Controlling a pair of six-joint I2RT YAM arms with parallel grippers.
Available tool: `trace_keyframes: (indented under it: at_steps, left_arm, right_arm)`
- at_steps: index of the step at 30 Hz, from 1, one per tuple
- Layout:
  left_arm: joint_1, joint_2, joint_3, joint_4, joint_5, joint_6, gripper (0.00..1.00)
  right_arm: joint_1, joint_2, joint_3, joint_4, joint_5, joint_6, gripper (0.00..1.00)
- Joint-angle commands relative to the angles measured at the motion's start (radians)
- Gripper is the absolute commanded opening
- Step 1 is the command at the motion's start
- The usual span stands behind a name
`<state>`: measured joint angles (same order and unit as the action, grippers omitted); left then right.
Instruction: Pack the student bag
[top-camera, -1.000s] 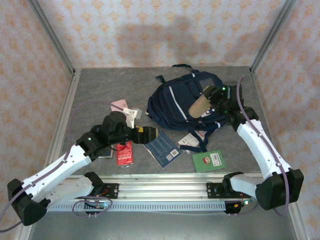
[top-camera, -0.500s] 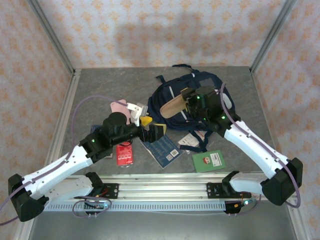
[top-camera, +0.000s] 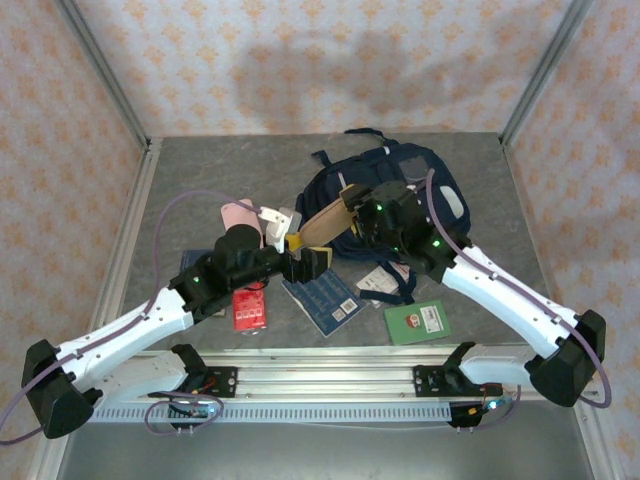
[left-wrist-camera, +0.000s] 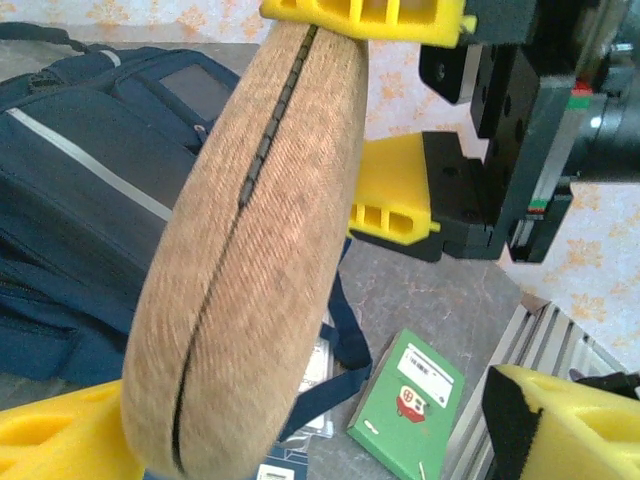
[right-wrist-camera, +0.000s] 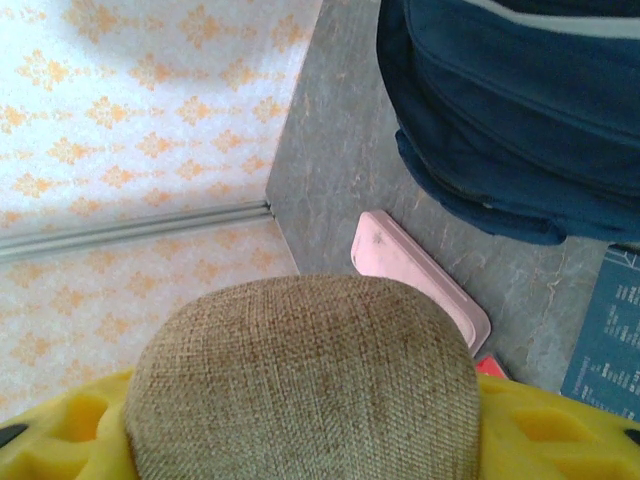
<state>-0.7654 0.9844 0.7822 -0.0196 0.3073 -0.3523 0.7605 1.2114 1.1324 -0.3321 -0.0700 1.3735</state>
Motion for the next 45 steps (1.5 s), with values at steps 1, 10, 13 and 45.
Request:
trace_keyframes:
  at_steps: [1, 10, 13, 45]
  left_arm:
    - [0.011, -0.023, -0.003, 0.072, 0.023, 0.034, 0.79]
    - [0.011, -0.047, -0.031, 0.101, 0.071, 0.059, 0.55]
    - [0.011, -0.040, -0.034, 0.118, 0.095, 0.054, 0.51]
    - [0.011, -0.183, -0.043, 0.020, -0.063, 0.003, 0.22]
  right_arm:
    - [0.033, -0.023, 0.040, 0.018, 0.018, 0.015, 0.14]
    - [0.052, -0.024, 0.041, 0.024, 0.003, 0.040, 0.13]
    - [0.054, -0.023, 0.049, 0.036, -0.009, 0.043, 0.13]
    - [0.057, -0.077, -0.034, 0.145, 0.113, -0.363, 0.72]
